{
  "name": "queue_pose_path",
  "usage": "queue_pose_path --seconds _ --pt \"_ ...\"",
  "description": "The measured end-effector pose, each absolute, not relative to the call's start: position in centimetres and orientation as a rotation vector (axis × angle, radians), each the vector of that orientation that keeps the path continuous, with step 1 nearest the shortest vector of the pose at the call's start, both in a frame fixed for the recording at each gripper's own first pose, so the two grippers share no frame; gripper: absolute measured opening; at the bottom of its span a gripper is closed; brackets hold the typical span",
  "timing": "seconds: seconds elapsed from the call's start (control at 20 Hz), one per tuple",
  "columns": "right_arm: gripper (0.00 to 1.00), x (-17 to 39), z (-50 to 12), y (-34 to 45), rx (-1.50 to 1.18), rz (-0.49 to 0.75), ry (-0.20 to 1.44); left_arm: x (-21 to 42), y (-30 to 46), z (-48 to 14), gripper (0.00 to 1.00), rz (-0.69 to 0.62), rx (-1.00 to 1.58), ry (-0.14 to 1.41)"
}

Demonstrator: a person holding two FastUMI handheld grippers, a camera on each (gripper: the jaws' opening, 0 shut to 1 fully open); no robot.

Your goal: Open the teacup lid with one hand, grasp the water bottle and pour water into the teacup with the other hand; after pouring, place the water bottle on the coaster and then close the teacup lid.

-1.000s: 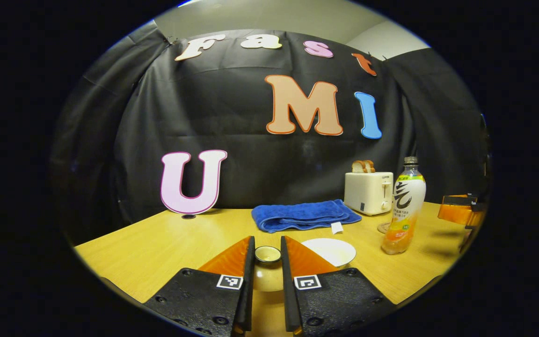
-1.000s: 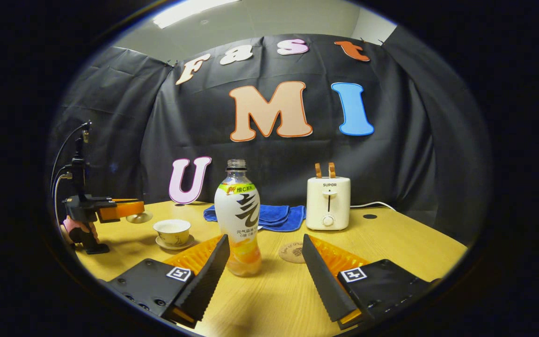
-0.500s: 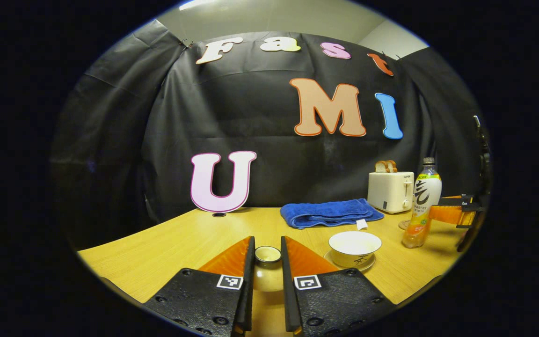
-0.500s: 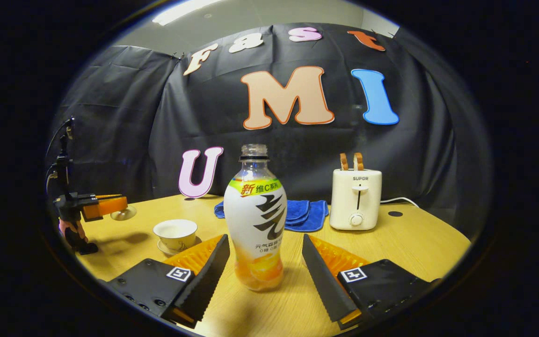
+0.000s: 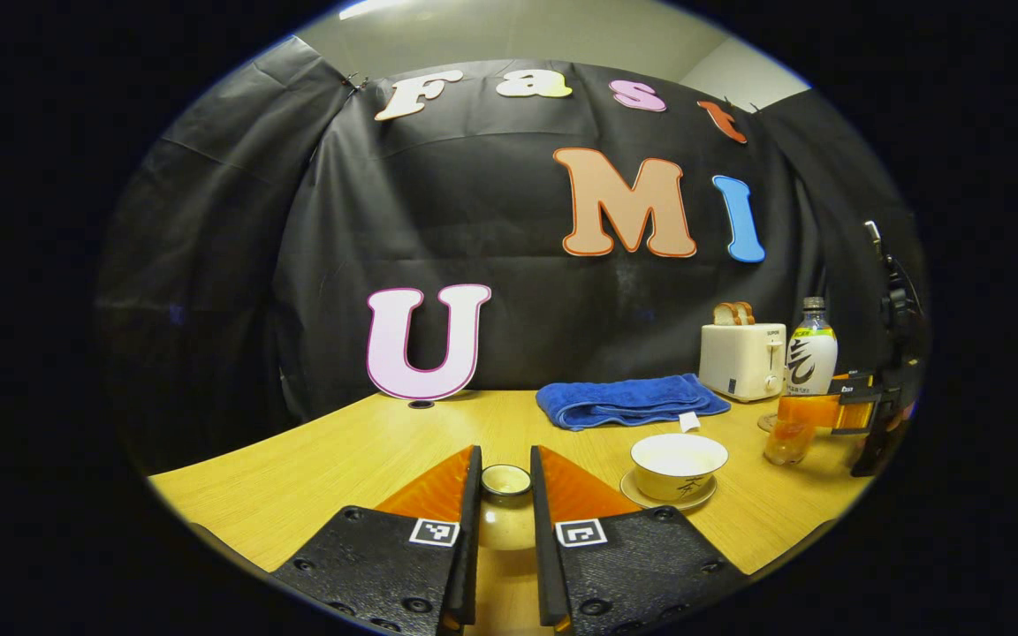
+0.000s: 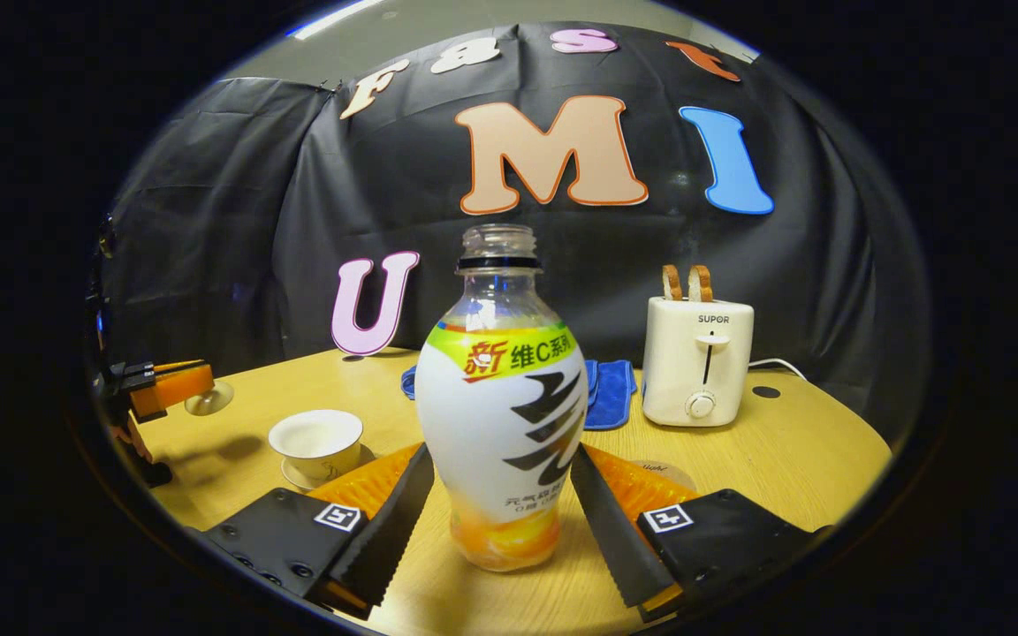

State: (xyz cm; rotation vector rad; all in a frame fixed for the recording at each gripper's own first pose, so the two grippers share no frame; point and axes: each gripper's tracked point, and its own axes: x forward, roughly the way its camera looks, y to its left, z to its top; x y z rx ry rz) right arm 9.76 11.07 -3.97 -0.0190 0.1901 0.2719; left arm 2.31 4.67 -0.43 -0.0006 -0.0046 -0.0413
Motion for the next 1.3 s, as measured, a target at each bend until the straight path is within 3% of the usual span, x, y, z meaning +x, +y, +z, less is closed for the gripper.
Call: queue_pose_path --seconds 0.1,0.2,0.25,0.35,0.9,1.1,1.3 --pt "0.94 10.2 -4.4 11.2 -0.025 0.264 0.218 2.4 5.1 -0.5 0.25 -0.033 0.000 -0.003" --pt "0.73 10.1 -4.4 10.9 -0.029 0.244 0.228 2.3 5.4 -0.6 0.25 -0.026 0.002 -0.003" --pt "0.74 10.3 -4.5 10.9 -0.036 0.238 0.225 2.4 5.4 -0.5 0.26 -0.023 0.002 -0.004" --pt "0.64 10.2 -4.4 10.6 -0.055 0.204 0.224 2.5 5.6 -0.5 0.24 -0.017 0.003 -0.004" --pt "0.63 11.1 2.1 8.7 -0.674 0.014 0.047 2.5 8.2 -0.7 0.25 0.048 0.000 -0.001" --pt "0.63 11.0 4.0 10.4 -0.985 0.006 -0.042 2.5 8.2 -0.8 0.25 0.051 -0.002 0.000" --pt "0.63 11.6 1.9 11.5 -1.176 0.026 -0.034 2.4 8.3 -0.8 0.25 0.051 -0.002 0.001"
